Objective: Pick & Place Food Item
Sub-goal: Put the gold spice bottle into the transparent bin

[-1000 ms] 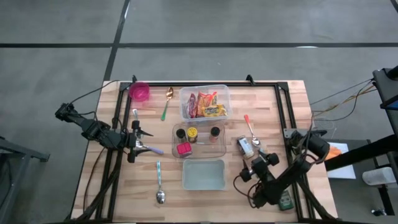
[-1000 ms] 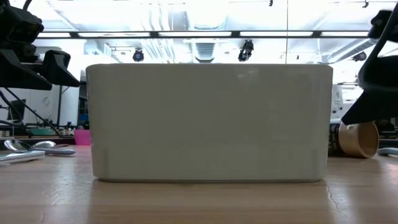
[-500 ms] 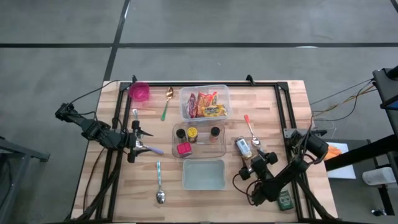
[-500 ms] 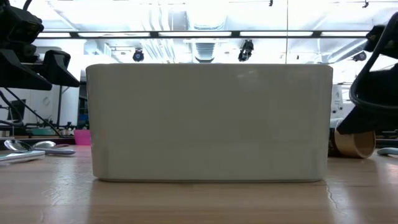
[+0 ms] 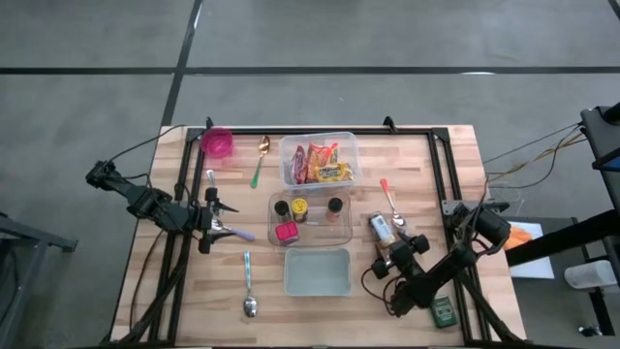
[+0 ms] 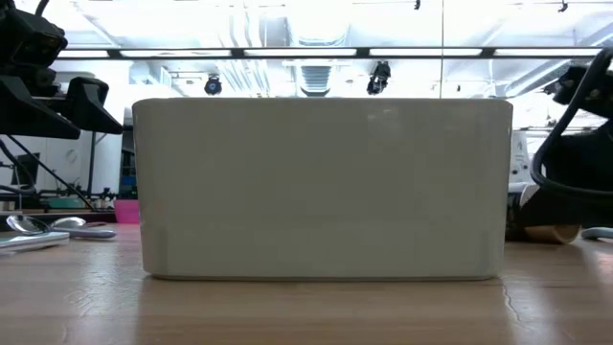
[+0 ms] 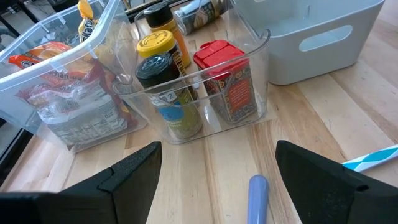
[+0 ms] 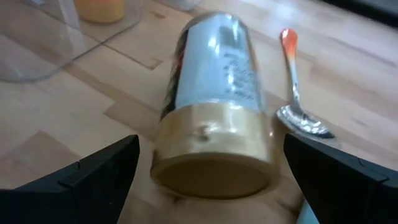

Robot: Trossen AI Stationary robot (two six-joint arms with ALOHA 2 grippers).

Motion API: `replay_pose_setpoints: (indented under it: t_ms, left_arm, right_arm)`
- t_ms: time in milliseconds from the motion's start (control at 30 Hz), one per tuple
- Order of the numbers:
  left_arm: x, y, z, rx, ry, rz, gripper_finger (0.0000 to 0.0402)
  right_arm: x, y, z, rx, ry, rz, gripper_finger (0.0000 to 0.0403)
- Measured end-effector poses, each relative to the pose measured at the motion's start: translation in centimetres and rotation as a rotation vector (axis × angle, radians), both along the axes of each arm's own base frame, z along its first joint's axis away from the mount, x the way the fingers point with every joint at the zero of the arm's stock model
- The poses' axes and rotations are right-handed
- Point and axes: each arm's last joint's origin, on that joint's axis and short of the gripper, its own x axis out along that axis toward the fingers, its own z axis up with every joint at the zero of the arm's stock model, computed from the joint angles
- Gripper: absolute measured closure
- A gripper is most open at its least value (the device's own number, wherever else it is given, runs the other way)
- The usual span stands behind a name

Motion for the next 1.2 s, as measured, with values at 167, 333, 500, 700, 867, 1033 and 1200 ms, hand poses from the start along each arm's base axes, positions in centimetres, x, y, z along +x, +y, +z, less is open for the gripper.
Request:
replay_pose_setpoints:
  t_ms: [167, 333, 500, 700, 867, 1033, 1200]
  left_arm:
    - [0.0, 0.0, 0.0, 0.0, 0.0, 0.0, 0.0085]
    - [0.0, 0.0, 0.0, 0.0, 0.0, 0.0, 0.0085]
    - [0.0, 0.0, 0.0, 0.0, 0.0, 0.0, 0.0085]
    - [0.0, 0.0, 0.0, 0.0, 0.0, 0.0, 0.0085]
    - [0.0, 0.0, 0.0, 0.0, 0.0, 0.0, 0.0085]
    - [0.0, 0.0, 0.0, 0.0, 0.0, 0.0, 0.0085]
    - [0.0, 0.0, 0.0, 0.0, 0.0, -0.001, 0.0085]
  right_arm:
    - [-0.15, -0.44, -0.55, 0.012, -0.009, -0.006, 0.0007]
    - [-0.13, -0.49, -0.58, 0.011, -0.006, -0.006, 0.0007]
    - [-0.14, -0.51, -0.63, 0.018, 0.0, -0.014, 0.0007]
    - [-0.11, -0.46, -0.7, 0.032, -0.001, -0.02, 0.0007]
    - [-0.05, -0.41, -0.78, 0.047, -0.011, -0.027, 0.0007]
    - [-0.02, -0.36, -0.87, 0.057, -0.018, -0.028, 0.0007]
    - [0.0, -0.34, -0.87, 0.061, -0.021, -0.028, 0.0007]
